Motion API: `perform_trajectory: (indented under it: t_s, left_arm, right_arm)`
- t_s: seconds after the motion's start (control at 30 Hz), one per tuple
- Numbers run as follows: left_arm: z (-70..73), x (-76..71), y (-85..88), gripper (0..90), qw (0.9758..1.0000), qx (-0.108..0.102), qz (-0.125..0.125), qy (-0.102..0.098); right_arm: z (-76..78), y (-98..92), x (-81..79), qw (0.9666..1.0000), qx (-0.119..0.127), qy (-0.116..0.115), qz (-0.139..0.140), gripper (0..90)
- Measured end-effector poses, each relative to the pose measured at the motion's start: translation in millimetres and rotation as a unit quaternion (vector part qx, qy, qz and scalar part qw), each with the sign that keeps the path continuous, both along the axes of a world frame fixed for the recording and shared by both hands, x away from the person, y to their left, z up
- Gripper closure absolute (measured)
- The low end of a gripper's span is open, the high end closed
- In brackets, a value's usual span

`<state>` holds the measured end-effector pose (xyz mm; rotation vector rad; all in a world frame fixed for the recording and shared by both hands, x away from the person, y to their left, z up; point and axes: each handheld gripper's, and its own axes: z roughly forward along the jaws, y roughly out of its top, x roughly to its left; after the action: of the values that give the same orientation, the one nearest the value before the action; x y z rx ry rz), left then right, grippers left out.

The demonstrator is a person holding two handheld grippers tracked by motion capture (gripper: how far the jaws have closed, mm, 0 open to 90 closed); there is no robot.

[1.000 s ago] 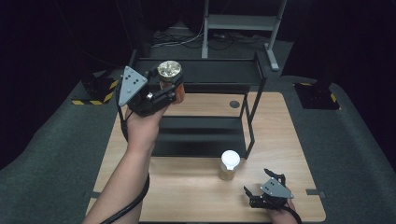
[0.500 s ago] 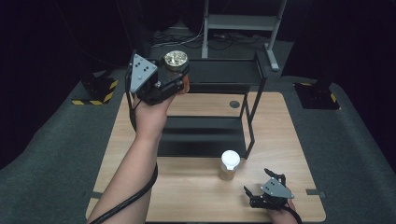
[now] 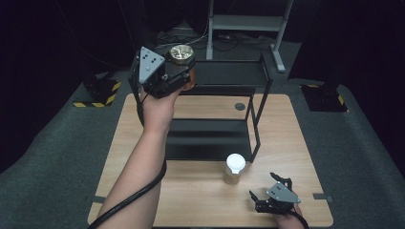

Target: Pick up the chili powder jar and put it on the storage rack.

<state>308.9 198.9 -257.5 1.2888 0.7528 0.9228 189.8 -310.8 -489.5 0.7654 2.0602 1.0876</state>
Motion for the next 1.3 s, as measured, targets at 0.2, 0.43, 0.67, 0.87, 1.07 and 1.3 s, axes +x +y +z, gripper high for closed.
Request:
perform_trajectory:
  t_s: [0.2, 0.43, 0.67, 0.87, 1.07, 1.3]
  left_arm:
    - [1.2, 6.5, -2.1, 33.8, 1.0, -0.001, 0.009, 0.004]
    - [3.6, 13.2, -5.5, 33.8, 0.9998, 0.004, 0.017, 0.008]
    - [2.5, 19.7, -8.7, 33.7, 0.9997, 0.001, 0.022, 0.012]
    - [2.5, 25.2, -11.0, 33.7, 0.9996, 0.004, 0.025, 0.016]
    - [2.0, 30.3, -14.5, 33.7, 0.9994, 0.008, 0.027, 0.019]
    - [-0.3, 35.3, -17.0, 33.7, 0.9994, 0.008, 0.023, 0.024]
  right_arm:
    - [-0.2, -1.1, 0.1, 1.0, 0.002, -0.001, 0.0, 0.0]
    - [-0.3, -1.2, 0.1, 1.0, 0.003, -0.001, 0.001, 0.0]
    - [-0.3, 0.0, -0.4, 1.0, -0.001, -0.002, 0.002, 0.0]
    - [-0.5, 0.2, -1.0, 1.0, -0.003, -0.003, 0.003, 0.0]
    - [-0.6, -1.0, -0.5, 1.0, 0.0, -0.003, 0.003, 0.0]
    - [-0.6, -1.0, -0.5, 1.0, -0.001, -0.003, 0.004, 0.0]
